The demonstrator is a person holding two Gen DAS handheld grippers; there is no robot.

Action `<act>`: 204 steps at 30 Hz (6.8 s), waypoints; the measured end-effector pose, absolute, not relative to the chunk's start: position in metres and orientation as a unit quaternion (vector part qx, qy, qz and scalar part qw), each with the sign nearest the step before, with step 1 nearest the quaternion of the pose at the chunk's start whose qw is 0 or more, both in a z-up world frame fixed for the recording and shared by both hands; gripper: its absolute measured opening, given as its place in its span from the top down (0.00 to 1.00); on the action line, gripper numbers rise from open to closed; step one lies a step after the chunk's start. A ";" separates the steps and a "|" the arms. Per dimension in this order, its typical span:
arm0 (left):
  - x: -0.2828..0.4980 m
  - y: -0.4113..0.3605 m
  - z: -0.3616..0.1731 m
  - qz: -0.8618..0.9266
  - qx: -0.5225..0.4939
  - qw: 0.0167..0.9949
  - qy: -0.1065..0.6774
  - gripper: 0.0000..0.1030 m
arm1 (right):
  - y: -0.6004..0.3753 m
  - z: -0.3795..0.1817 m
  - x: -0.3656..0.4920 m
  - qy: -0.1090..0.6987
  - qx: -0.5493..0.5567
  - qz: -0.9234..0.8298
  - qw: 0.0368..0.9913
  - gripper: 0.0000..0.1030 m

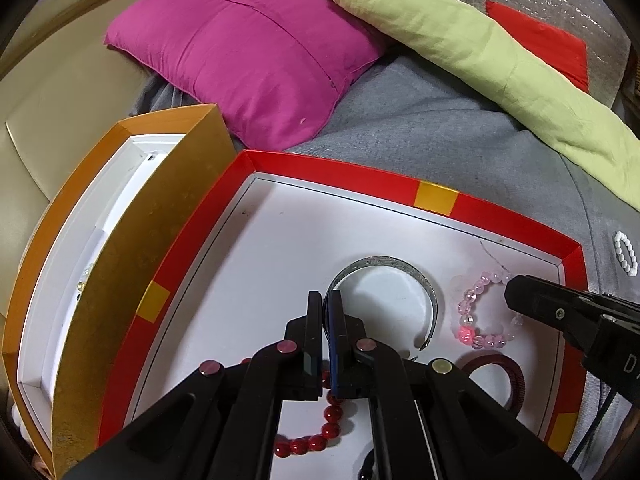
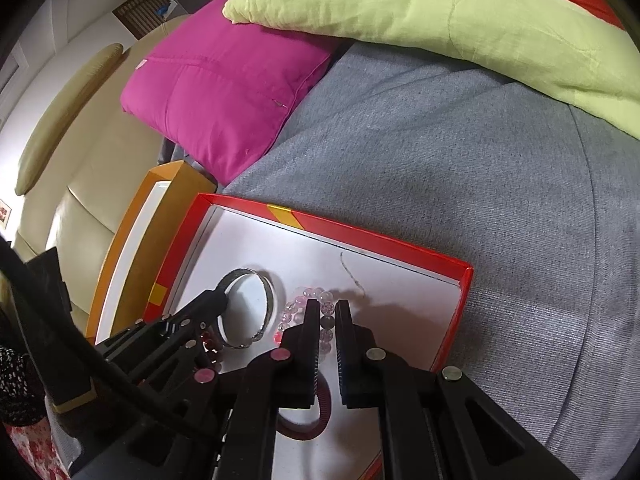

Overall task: Organize jewelry
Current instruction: 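Lower the silver bangle into the tray while the right lowers the pink-white bracelet beside it, then open both grippers and move them back over the white and purple bracelets, then grasp the white bead bracelet with the left gripper while the right grasps the purple bracelet, then carry the white bead bracelet with the left gripper while the right carries the purple bracelet to the tray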

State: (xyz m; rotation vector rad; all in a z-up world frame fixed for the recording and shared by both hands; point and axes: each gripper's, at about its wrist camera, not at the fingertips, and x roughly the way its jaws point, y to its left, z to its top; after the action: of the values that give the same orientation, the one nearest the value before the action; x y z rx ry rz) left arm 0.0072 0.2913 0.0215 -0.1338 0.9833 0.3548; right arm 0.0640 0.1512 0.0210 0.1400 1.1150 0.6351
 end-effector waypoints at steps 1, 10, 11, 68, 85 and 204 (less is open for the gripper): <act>0.007 0.292 0.021 0.170 -0.064 0.864 0.470 0.97 | 0.152 0.021 0.064 0.520 0.064 0.296 0.798 0.92; -0.003 0.301 0.033 0.203 -0.080 0.865 0.453 0.60 | 0.146 0.030 0.060 0.518 0.058 0.286 0.804 0.77; -0.007 0.301 0.038 0.209 -0.082 0.867 0.445 0.51 | 0.143 0.035 0.058 0.513 0.059 0.283 0.808 0.75; -0.025 0.052 0.079 0.071 -0.006 0.905 0.419 0.30 | -0.210 0.051 -0.036 0.462 0.126 0.090 0.873 0.20; -0.003 0.041 0.027 0.013 -0.003 0.895 0.447 0.30 | -0.194 0.028 0.116 0.524 0.073 0.019 0.848 0.55; -0.119 0.268 0.088 0.174 -0.094 0.894 0.403 0.91 | 0.090 0.124 -0.070 0.435 0.040 0.336 0.835 0.90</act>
State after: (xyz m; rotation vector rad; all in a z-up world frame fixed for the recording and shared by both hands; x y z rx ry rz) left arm -0.1187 0.2680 0.0876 -0.1950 0.8350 0.3616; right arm -0.0699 0.0896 0.1239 0.0853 0.9211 0.7108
